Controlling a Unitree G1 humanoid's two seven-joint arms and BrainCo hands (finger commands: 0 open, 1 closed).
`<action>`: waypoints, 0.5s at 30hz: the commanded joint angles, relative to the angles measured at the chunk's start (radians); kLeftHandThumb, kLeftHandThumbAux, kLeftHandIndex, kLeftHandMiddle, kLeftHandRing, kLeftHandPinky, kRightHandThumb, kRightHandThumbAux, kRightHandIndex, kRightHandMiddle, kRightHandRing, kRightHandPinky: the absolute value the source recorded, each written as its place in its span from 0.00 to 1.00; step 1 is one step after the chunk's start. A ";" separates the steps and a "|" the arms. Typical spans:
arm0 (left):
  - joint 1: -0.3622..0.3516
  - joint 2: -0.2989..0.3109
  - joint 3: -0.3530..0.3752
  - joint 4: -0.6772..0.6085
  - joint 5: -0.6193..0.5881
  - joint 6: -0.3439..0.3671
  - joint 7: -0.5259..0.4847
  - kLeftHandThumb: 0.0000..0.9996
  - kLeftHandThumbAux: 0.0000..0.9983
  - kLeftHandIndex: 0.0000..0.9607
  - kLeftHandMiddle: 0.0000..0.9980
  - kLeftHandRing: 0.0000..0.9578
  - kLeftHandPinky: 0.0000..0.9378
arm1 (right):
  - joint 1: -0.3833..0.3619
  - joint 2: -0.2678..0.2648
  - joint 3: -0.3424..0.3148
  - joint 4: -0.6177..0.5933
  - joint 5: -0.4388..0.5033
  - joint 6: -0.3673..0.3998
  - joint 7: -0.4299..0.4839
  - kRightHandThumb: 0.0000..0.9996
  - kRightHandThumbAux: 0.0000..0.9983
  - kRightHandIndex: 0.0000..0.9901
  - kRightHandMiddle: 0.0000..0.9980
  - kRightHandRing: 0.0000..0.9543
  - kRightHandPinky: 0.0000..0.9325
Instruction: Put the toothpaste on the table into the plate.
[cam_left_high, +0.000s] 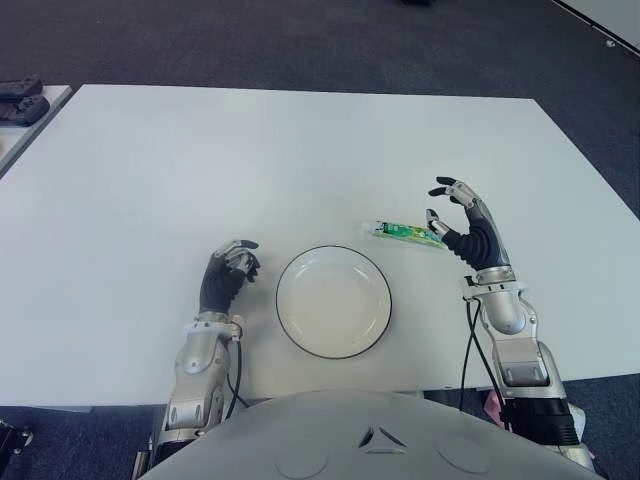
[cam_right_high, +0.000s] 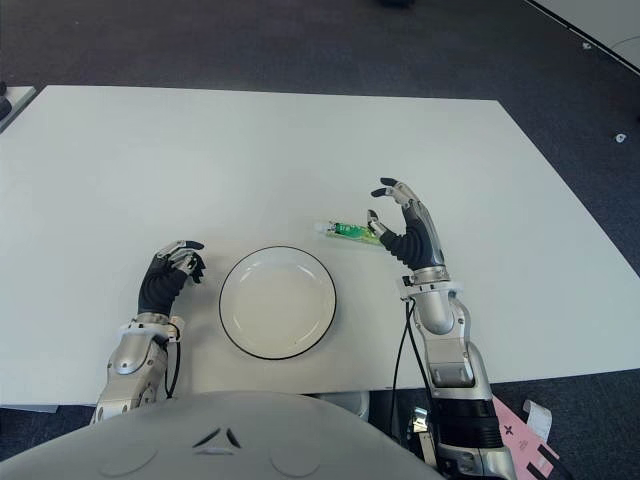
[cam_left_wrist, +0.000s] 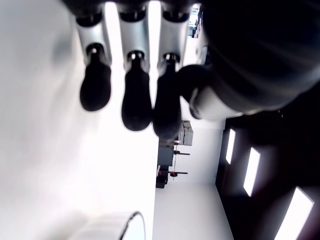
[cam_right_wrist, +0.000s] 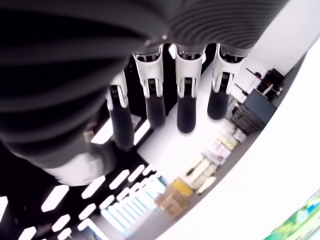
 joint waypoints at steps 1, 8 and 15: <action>0.013 -0.008 -0.001 0.038 0.006 0.025 0.013 0.70 0.72 0.45 0.69 0.71 0.72 | -0.085 -0.036 0.022 0.055 -0.036 0.026 0.042 0.47 0.48 0.11 0.10 0.09 0.09; 0.012 -0.015 -0.001 0.038 0.012 0.033 0.020 0.70 0.72 0.45 0.69 0.71 0.70 | -0.158 -0.063 0.048 0.106 -0.050 0.030 0.084 0.49 0.42 0.05 0.04 0.03 0.05; 0.014 -0.020 -0.002 0.034 0.014 0.034 0.020 0.70 0.72 0.45 0.69 0.71 0.71 | -0.215 -0.099 0.080 0.158 -0.071 0.006 0.115 0.54 0.38 0.03 0.02 0.00 0.02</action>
